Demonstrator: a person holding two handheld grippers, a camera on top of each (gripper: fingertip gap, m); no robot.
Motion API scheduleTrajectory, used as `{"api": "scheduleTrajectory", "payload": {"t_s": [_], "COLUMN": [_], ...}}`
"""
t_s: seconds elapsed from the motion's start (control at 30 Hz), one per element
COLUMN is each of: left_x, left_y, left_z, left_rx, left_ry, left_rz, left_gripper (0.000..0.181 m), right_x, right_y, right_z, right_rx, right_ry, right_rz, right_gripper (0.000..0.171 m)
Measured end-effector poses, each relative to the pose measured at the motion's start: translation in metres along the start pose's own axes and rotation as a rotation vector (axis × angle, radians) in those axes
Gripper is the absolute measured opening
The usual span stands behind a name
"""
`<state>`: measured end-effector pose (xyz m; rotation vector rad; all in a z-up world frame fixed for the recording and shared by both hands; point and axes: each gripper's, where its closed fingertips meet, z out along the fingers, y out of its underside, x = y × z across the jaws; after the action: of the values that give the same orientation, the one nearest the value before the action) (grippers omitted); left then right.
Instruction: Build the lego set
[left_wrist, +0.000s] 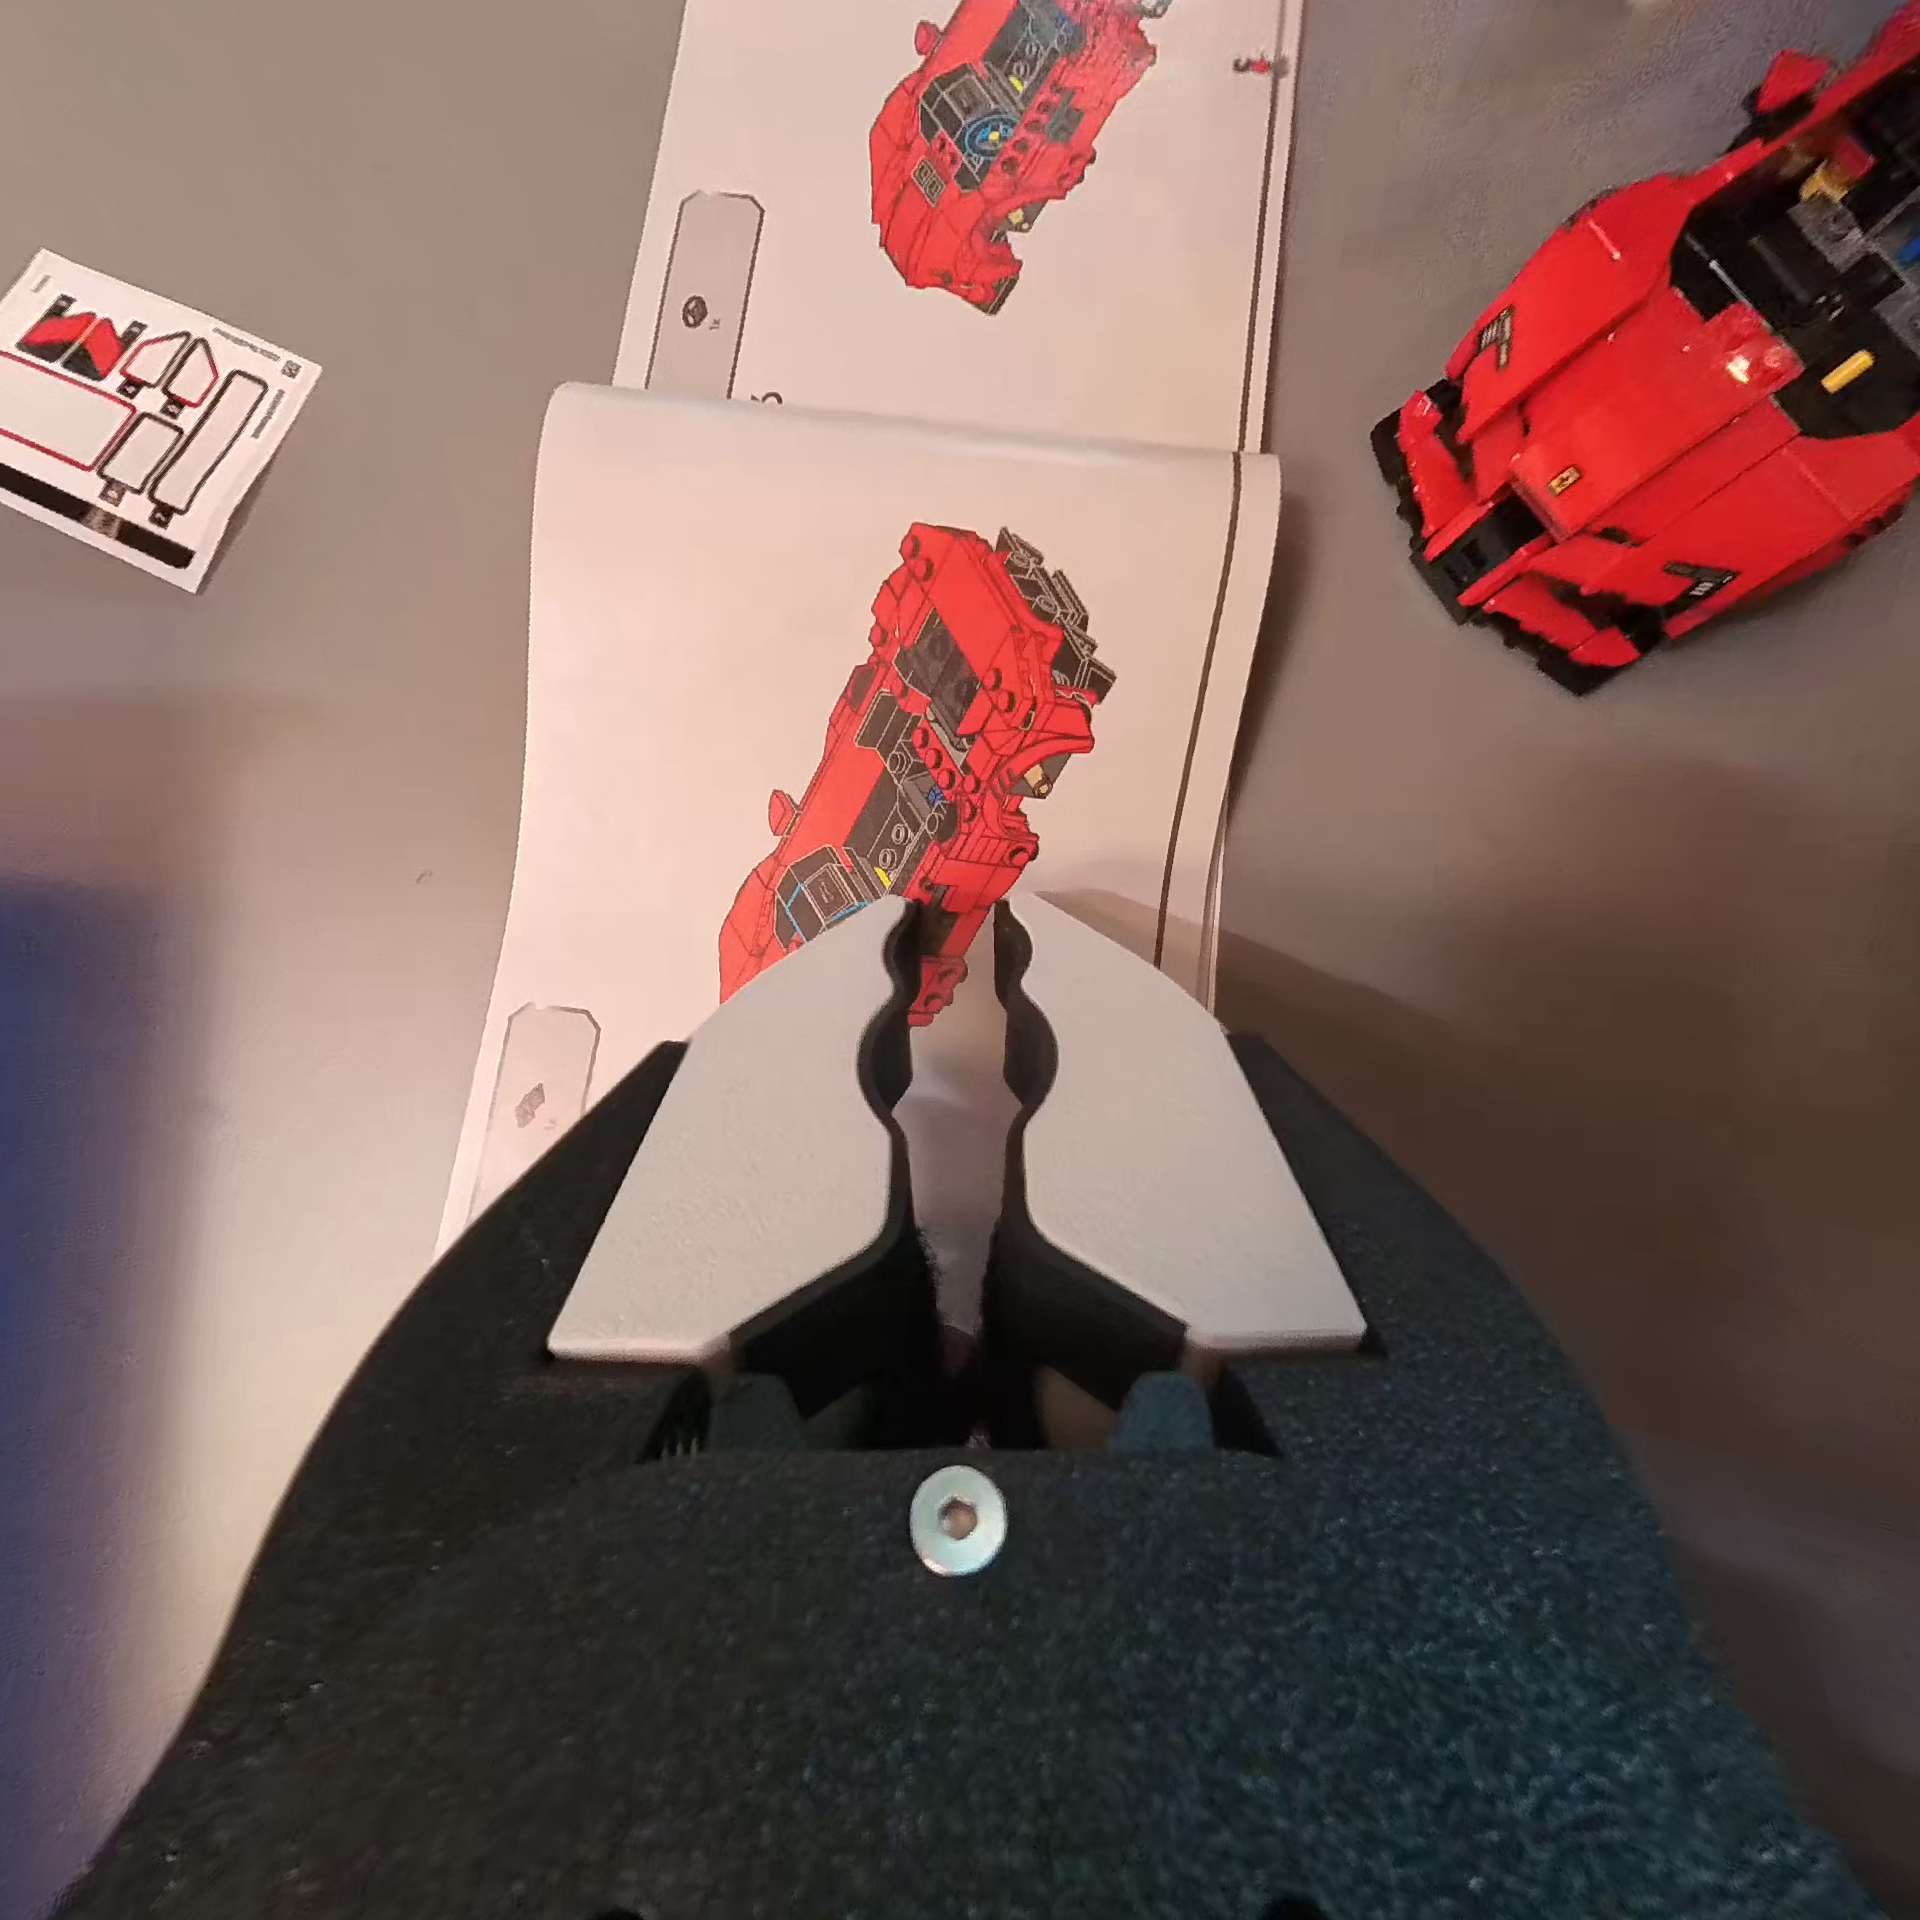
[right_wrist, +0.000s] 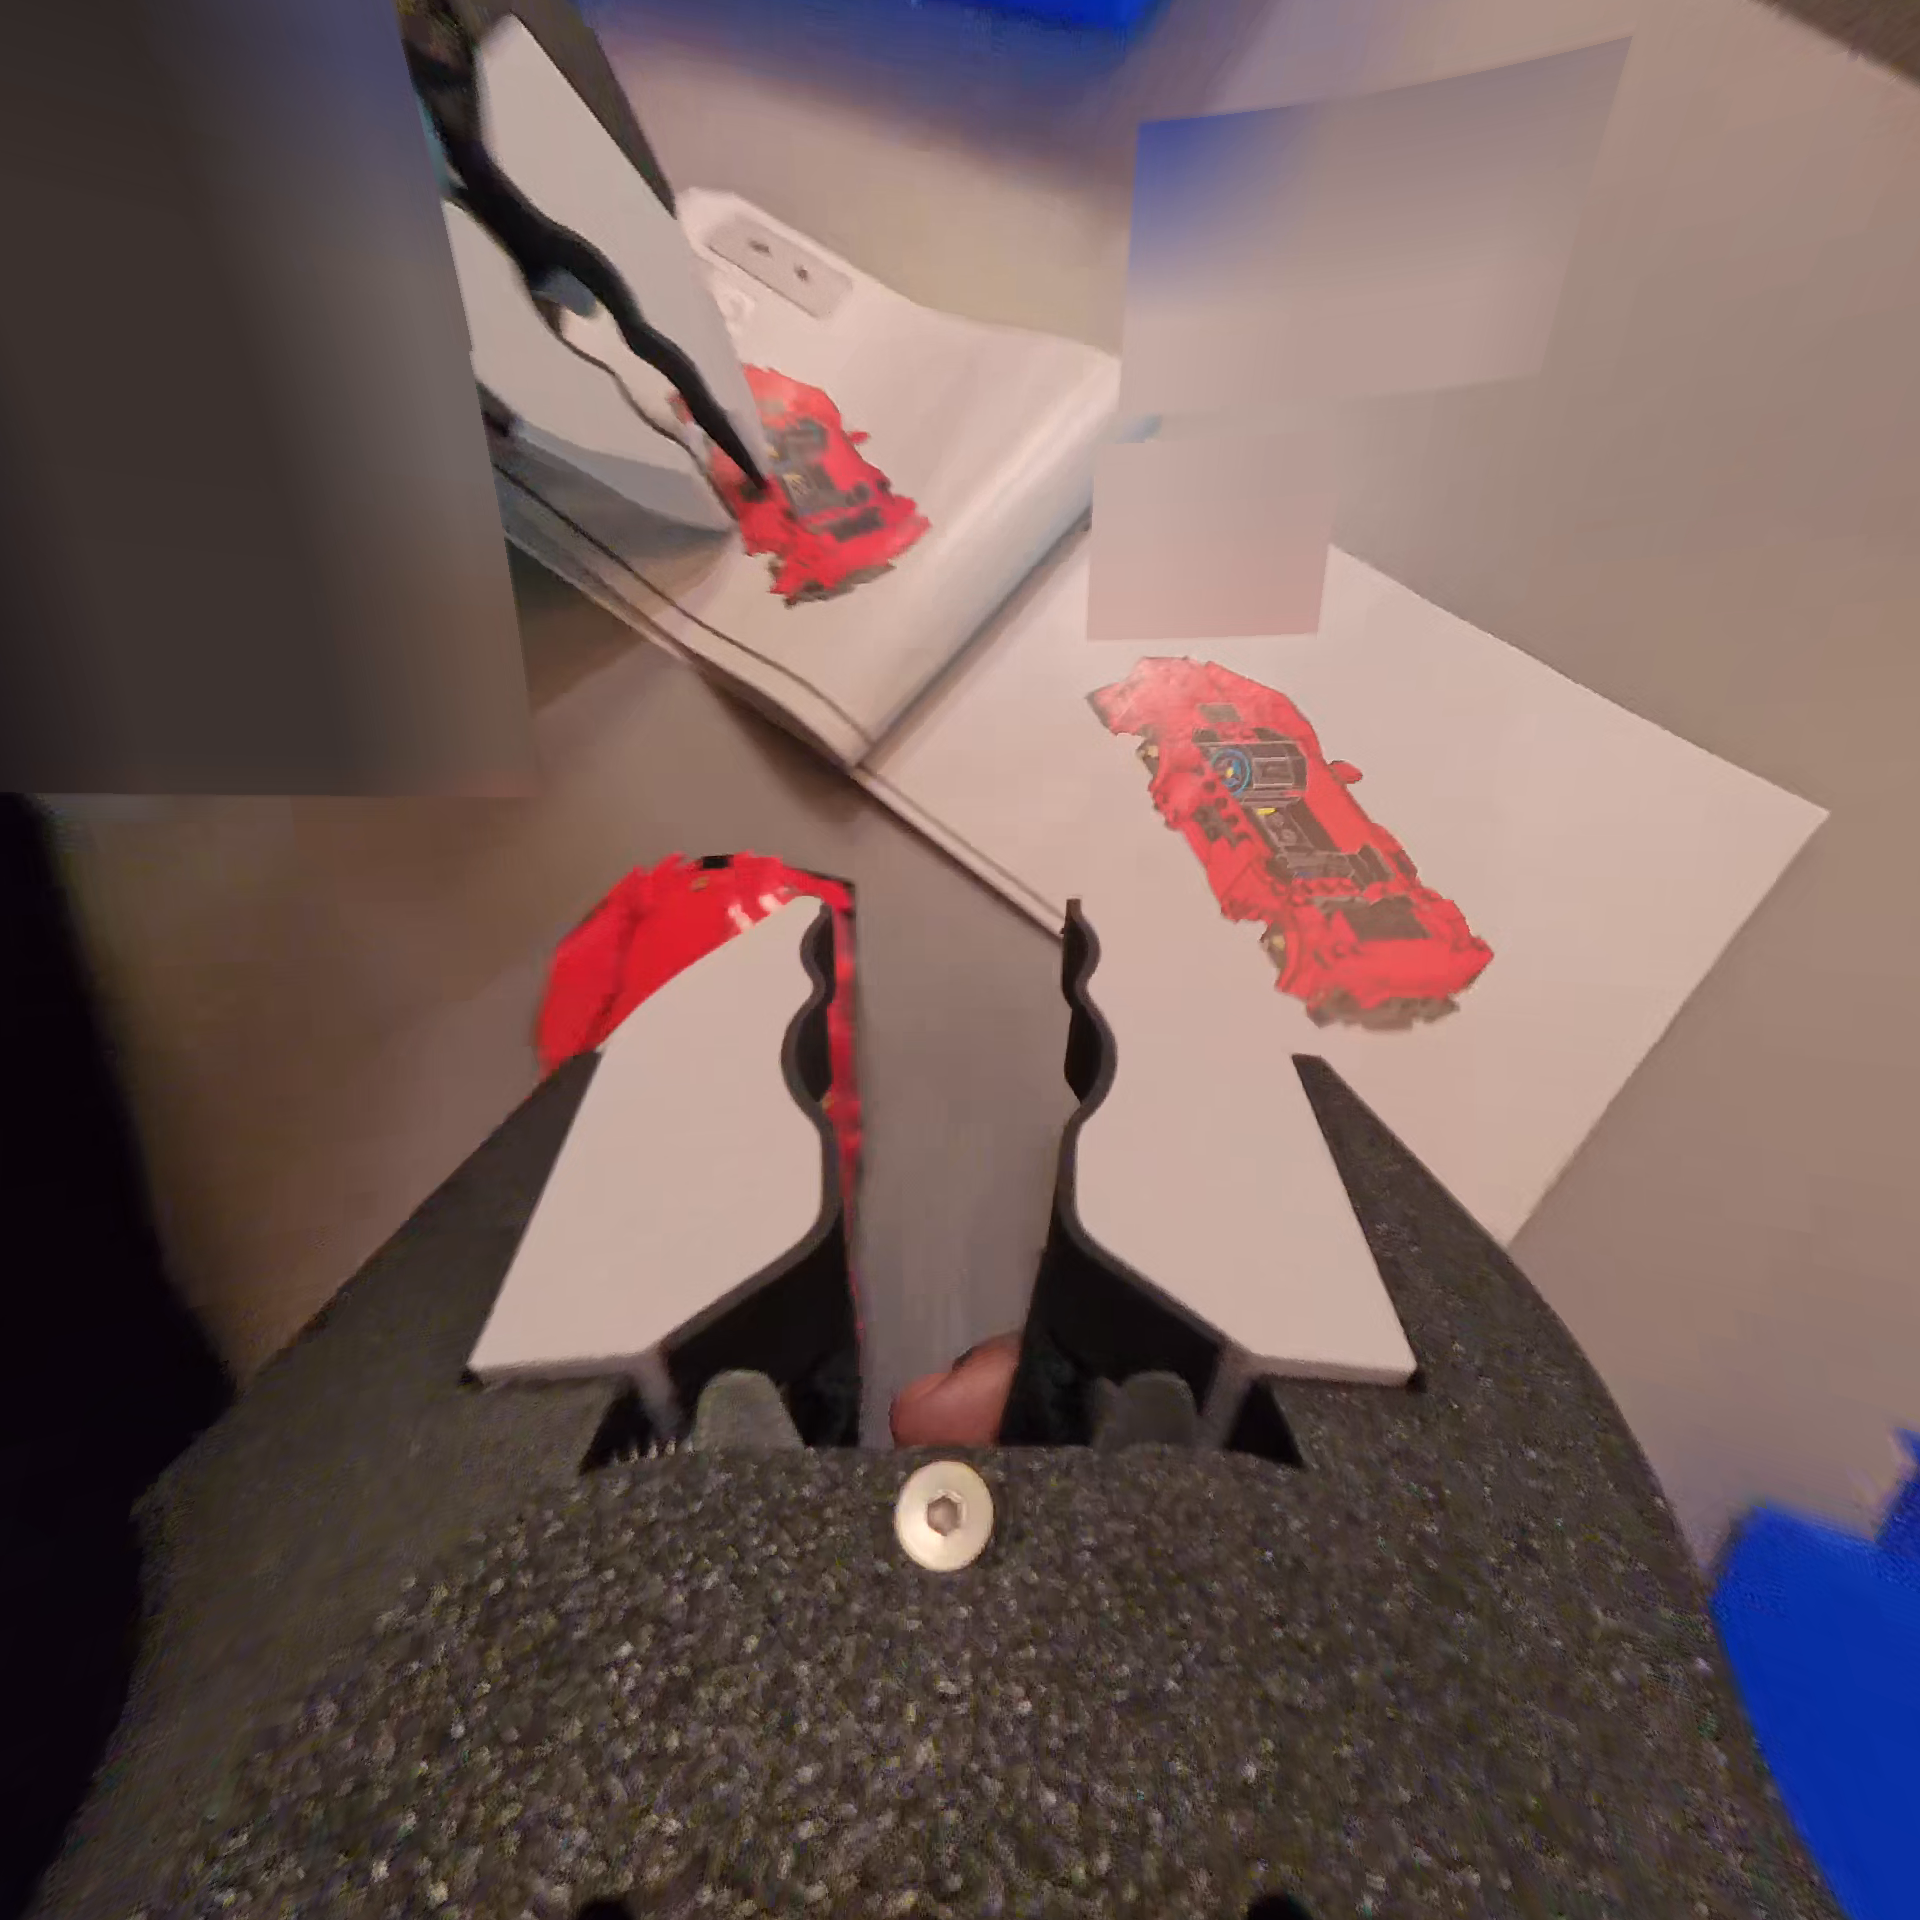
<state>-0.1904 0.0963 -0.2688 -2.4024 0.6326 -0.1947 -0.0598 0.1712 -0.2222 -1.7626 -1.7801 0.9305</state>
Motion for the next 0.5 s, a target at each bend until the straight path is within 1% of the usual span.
{"api": "scheduleTrajectory", "payload": {"t_s": [0.1, 0.17, 0.27, 0.37, 0.43, 0.5], "left_x": [-0.001, -0.002, -0.003, -0.004, -0.006, -0.010], "left_y": [0.002, 0.004, 0.007, 0.010, 0.013, 0.016], "left_z": [-0.002, -0.003, -0.006, -0.008, -0.011, -0.015], "left_rx": [-0.001, -0.008, -0.020, -0.042, -0.064, -0.086], "left_ry": [0.005, 0.003, -0.010, -0.036, -0.065, -0.112], "left_rz": [-0.009, -0.008, -0.008, -0.021, -0.038, -0.053], "left_gripper": [0.013, 0.013, 0.013, 0.013, 0.013, 0.013], "right_x": [-0.017, -0.018, 0.006, 0.036, 0.049, 0.059], "right_y": [0.002, 0.012, 0.039, 0.077, 0.099, 0.119], "right_z": [-0.051, -0.097, -0.180, -0.256, -0.290, -0.314], "right_rx": [0.078, 0.111, 0.106, 0.037, 0.003, -0.026], "right_ry": [0.024, 0.078, 0.282, 0.491, 0.551, 0.566], "right_rz": [0.010, 0.025, 0.045, 0.078, 0.104, 0.135], "right_gripper": [0.043, 0.043, 0.039, 0.034, 0.034, 0.034]}}
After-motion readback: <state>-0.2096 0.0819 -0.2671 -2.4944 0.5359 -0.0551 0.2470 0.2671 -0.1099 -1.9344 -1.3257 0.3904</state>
